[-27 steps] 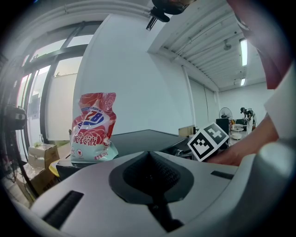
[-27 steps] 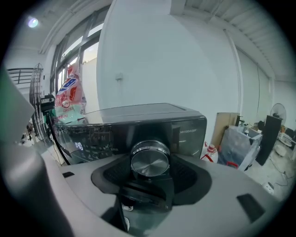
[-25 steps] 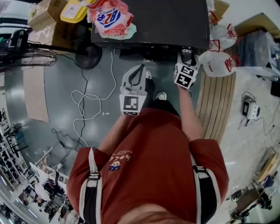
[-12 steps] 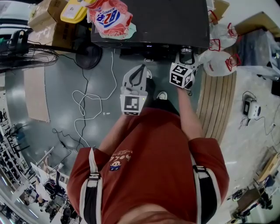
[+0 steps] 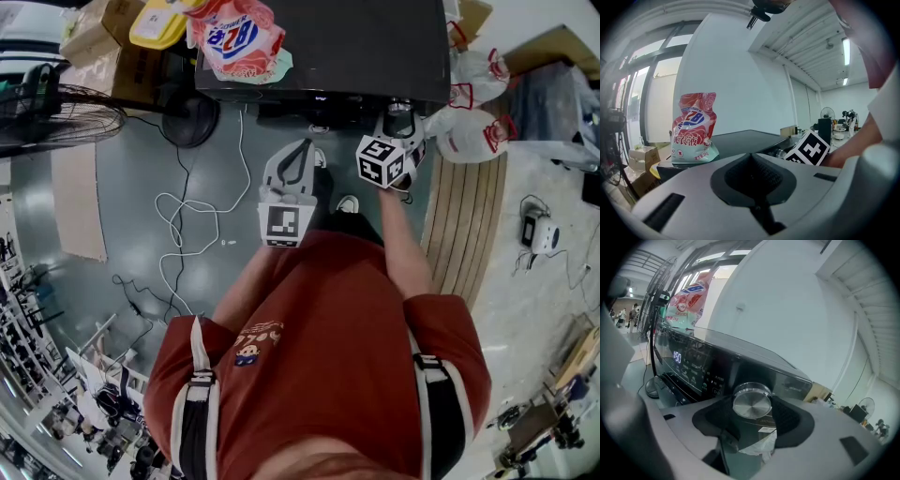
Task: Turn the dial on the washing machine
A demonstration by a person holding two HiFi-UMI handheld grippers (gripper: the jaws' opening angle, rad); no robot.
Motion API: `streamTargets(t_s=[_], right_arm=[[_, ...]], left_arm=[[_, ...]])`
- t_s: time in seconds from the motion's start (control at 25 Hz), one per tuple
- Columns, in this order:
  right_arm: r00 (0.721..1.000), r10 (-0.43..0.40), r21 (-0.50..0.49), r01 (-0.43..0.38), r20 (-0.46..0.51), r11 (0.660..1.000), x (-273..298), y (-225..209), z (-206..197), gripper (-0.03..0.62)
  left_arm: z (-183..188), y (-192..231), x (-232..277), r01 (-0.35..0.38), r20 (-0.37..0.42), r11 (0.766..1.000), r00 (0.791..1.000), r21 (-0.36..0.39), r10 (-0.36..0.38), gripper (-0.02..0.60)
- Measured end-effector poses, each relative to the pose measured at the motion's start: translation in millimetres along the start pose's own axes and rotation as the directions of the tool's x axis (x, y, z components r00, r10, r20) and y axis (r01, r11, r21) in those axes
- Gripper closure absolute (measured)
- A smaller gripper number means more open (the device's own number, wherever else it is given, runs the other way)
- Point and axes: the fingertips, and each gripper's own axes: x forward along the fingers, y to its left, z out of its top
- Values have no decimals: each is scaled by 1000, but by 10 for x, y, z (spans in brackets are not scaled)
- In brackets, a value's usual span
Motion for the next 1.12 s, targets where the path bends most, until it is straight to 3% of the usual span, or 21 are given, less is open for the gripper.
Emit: streamTargets(t_s=[0.36, 0.48, 0.56, 0.68, 0.84, 1.0, 1.12], right_arm=[[999, 42, 80, -41, -12, 996, -20, -14, 1, 315], [994, 105, 180, -106, 19, 978, -25, 9, 18, 289], [986, 155, 285, -166, 59, 944, -31, 10, 28, 273], [972, 207, 450, -233, 107, 862, -28, -34, 17, 253], [952, 248, 621, -304, 178, 723, -33, -99, -7, 243], [925, 272, 779, -371, 265, 506, -16, -124, -46, 241], [915, 279, 839, -385, 292, 384, 21, -138, -53, 241]], left_arm=[[-1, 28, -32, -5, -1, 1000, 1000, -1, 5, 571], [-16, 24, -40, -4, -3, 1000, 1000, -1, 4, 571], [-14, 17, -42, 0, -2, 1000, 1000, -1, 0, 571], [-17, 16, -43, 5, 0, 1000, 1000, 3, -5, 571], [10, -1, -50, 7, 5, 1000, 1000, 8, -7, 571], [10, -21, -57, 11, 9, 1000, 1000, 7, -11, 571], [-10, -19, -53, 8, 7, 1000, 1000, 5, -8, 571]])
